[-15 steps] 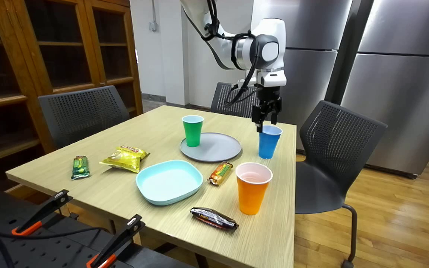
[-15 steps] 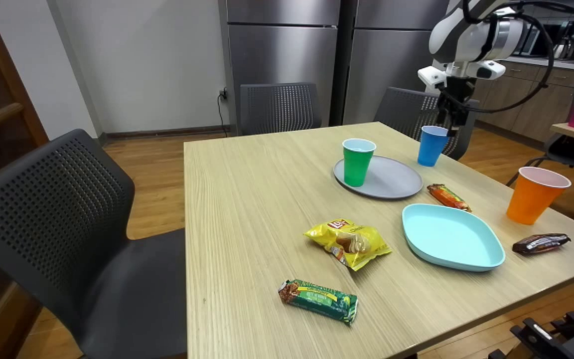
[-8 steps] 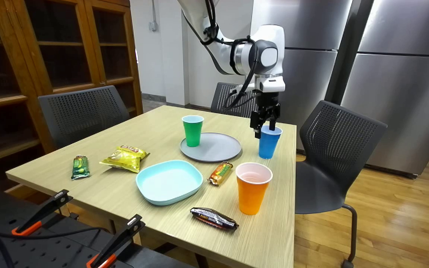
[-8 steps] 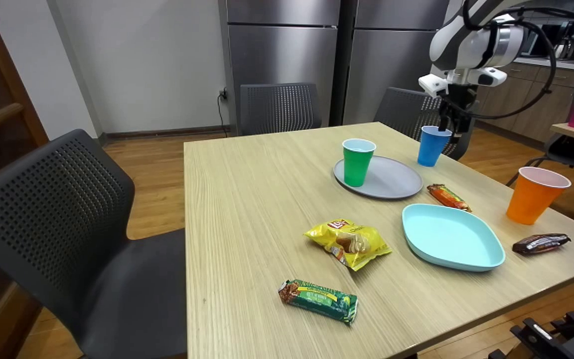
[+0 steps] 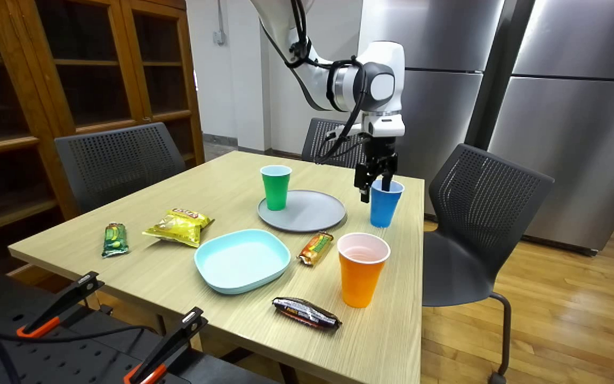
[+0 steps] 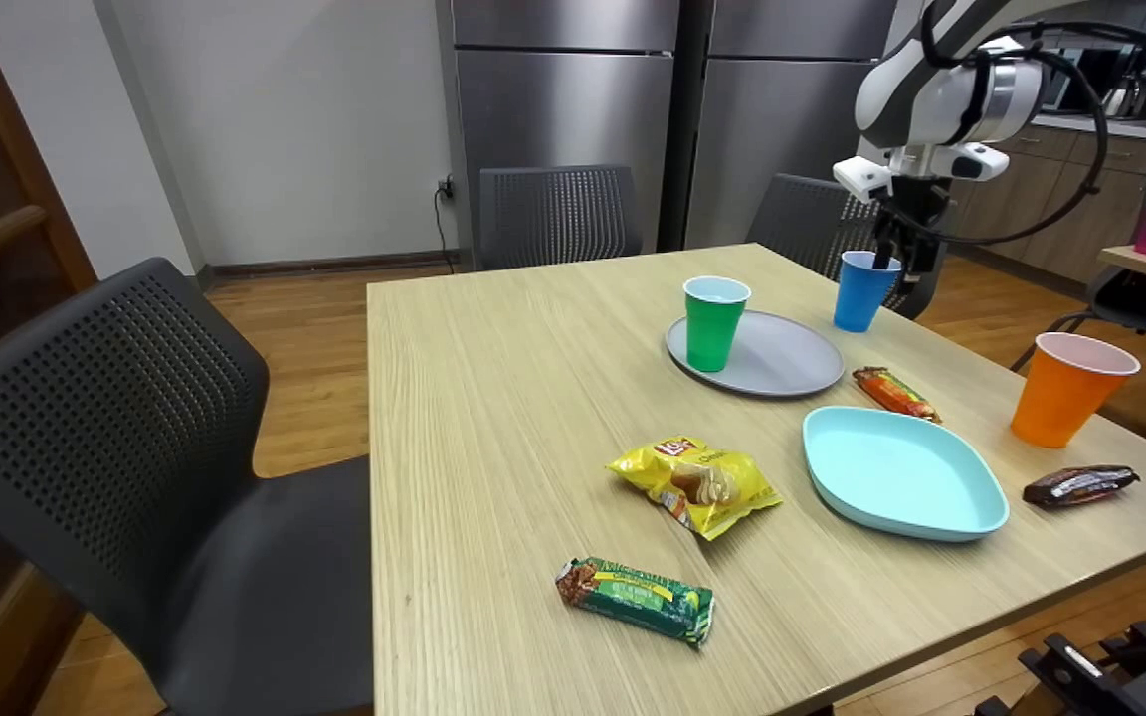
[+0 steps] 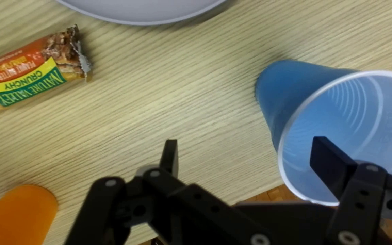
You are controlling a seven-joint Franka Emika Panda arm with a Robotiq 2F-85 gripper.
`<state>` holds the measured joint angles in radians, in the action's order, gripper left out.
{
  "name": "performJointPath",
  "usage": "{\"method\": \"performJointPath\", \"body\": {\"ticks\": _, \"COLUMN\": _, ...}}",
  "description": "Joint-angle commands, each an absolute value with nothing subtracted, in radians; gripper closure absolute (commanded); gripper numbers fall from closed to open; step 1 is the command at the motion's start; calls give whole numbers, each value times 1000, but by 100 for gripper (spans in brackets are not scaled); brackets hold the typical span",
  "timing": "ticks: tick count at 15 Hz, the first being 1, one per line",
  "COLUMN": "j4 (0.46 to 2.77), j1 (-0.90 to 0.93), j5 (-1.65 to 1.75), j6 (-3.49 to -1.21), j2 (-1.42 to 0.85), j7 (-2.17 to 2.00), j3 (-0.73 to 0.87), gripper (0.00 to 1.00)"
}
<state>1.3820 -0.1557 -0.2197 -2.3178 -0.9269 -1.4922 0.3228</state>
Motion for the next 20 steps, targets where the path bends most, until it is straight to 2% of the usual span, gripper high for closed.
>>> {"method": "performJointPath", "body": {"ticks": 1, "j4": 1389, "j1": -171, "j5": -197, "j6": -2330, "j2": -921, "j7": -1499, "j3": 301, "gripper": 0}}
{"method": "performJointPath", "body": {"ticks": 5, "j4": 1387, "j1": -173, "j5": -198, "j6": -2332, "j2": -927, "j7": -1498, "j3": 301, "gripper": 0}}
{"method": "performJointPath", "body": {"ticks": 6, "j4": 1387, "j1": -175, "j5": -199, "j6": -2335, "j2": -927, "j7": -1497, "j3": 301, "gripper": 25}}
{"method": "performJointPath", "body": {"ticks": 7, "j4": 1387, "j1": -175, "j5": -199, "j6": -2336, "j2": -927, "j7": -1496, "j3": 301, "gripper": 26}}
{"method": "performJointPath", "body": {"ticks": 15, "j4": 1395, "j1": -173, "j5": -198, "j6": -2354, "j2": -921, "j7": -1496, "j3": 303, "gripper": 89}}
{"method": "performJointPath", "body": {"ticks": 17, "j4": 1396, "j1": -172, "j5": -197, "j6": -2365, "j2": -920, "j7": -1496, "j3": 304, "gripper": 100}}
{"method": "performJointPath", "body": {"ticks": 20, "j4": 1396, "j1": -172, "j5": -197, "j6": -2388, "j2": -917, "j7": -1496, "j3": 305, "gripper": 100}}
